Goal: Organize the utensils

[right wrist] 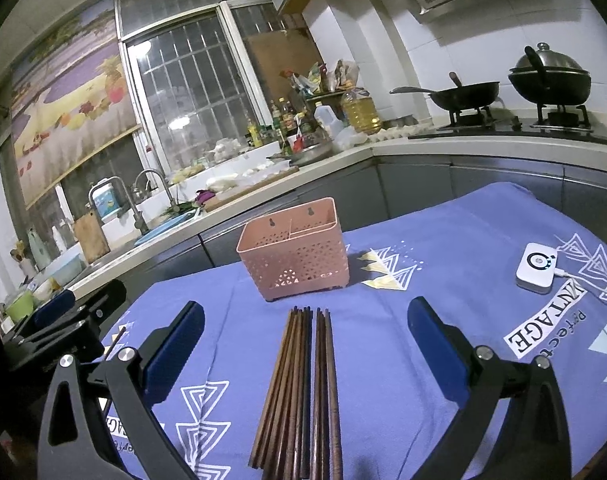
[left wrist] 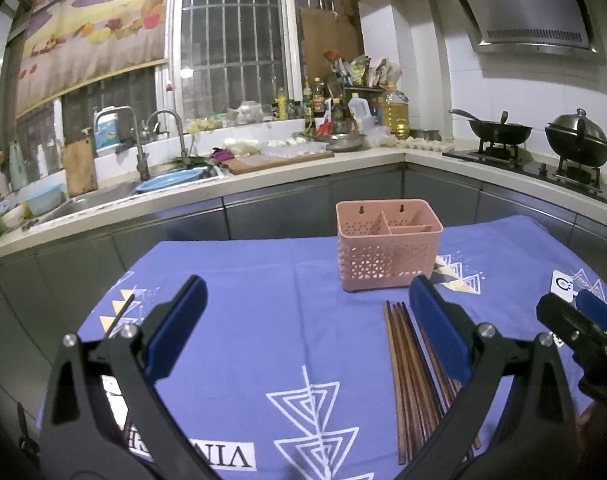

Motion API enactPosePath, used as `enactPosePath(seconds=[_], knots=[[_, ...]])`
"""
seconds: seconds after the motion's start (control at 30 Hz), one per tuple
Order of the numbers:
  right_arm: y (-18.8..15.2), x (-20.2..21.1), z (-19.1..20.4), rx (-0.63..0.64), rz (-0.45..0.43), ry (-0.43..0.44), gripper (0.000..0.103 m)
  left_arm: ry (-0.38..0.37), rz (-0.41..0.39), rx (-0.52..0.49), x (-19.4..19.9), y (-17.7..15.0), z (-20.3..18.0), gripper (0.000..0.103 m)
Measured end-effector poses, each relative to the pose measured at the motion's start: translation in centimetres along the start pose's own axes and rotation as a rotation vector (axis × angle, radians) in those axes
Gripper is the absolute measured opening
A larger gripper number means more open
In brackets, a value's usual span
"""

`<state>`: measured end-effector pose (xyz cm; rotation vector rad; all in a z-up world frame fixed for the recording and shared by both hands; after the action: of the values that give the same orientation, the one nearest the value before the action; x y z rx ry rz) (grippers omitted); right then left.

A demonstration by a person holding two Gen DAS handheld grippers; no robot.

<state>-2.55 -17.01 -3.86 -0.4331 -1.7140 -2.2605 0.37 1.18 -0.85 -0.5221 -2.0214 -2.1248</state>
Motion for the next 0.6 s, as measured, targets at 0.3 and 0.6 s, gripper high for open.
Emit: enactPosePath(seconds=[0.3,0.6], knots=[[-0.21,-0.17,0.34,0.025,0.027,0.010,0.100,0.001,0.019,-0.001,-0.40,-0.52,0.11,0.097],[-0.27,0.00,0.70,0.048,0.026,0.012,0.100,0.002,0.024,-0.005,-0.42,-0.72,0.05,0.097]])
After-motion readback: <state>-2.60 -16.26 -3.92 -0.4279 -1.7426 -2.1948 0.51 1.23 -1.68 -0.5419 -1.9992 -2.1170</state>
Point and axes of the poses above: each gripper's, at about its wrist camera, not at the fingertips, and x roughly against the way its jaws point, z to its left, y to its top, the point moved 1 cm from there along -x, roughly the way its jaws point, and after that the axes turned 10 degrees about -y, right-handed, at the moved point
